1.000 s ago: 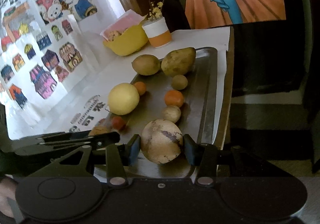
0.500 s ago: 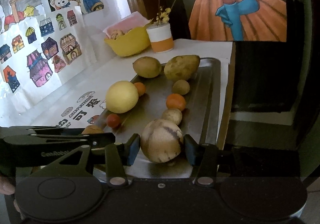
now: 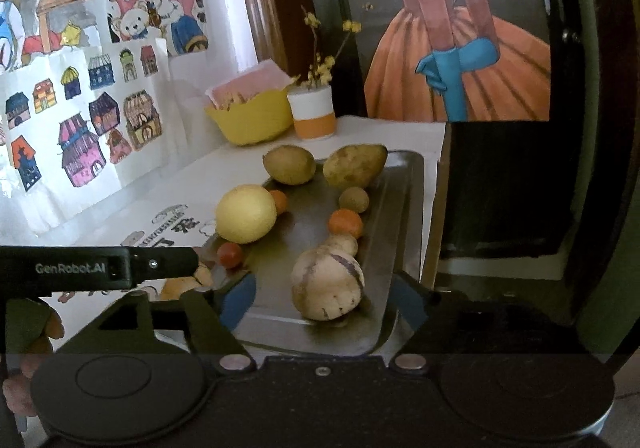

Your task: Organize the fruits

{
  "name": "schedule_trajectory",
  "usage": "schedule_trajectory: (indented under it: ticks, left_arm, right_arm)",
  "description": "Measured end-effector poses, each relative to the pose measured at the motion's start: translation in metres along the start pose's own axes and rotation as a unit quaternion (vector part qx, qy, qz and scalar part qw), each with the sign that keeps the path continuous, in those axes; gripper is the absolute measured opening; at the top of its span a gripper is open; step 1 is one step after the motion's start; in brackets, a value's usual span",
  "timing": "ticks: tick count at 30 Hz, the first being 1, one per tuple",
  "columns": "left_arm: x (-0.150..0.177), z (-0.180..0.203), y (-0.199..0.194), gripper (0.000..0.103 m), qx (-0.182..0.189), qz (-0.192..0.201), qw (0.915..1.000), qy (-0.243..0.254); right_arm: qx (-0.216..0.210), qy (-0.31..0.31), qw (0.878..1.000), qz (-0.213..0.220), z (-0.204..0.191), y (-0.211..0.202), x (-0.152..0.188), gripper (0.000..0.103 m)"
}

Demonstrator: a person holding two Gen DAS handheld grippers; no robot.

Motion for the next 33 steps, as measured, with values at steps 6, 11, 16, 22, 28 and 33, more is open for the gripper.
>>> schedule_trajectory:
  ticks: [6, 11, 16, 22, 28, 33]
  left_arm:
    - [0.001, -0.021, -0.032, 0.102, -0.011, 0.041, 0.9989, -0.019]
    - [0.007, -0.041, -0.057, 0.102, -0.020, 0.054, 0.9979, -0.029]
    - [0.019, -0.059, -0.084, 0.102, -0.032, 0.066, 0.9967, -0.034]
    - [0.036, -0.074, -0.107, 0.102, -0.043, 0.075, 0.9956, -0.036]
    - [0.048, -0.082, -0.119, 0.102, -0.051, 0.079, 0.9950, -0.034]
    - [0.052, -0.083, -0.122, 0.102, -0.054, 0.081, 0.9948, -0.029]
  right_arm:
    - [0.006, 0.008, 1.000, 0.024, -0.018, -0.026, -0.001, 0.099]
    - [0.009, 0.002, 0.999, 0.044, -0.043, -0.049, 0.000, 0.102]
    - [0.015, 0.002, 0.998, 0.055, -0.067, -0.069, 0.008, 0.102]
    - [0.026, -0.008, 0.997, 0.066, -0.091, -0.088, 0.020, 0.102]
    - [0.031, -0.016, 0.997, 0.073, -0.104, -0.098, 0.030, 0.102]
    - [0.032, -0.013, 0.997, 0.070, -0.106, -0.099, 0.036, 0.102]
Point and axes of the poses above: each gripper's, at about its wrist camera, not at the fingertips, and y roughly the way its jaws point, z to its right, x to its underside, the point moved 2 cm from there along y, roughly the way its jaws point, and after that the axes turned 5 degrees about -y, right-handed, at the moved point
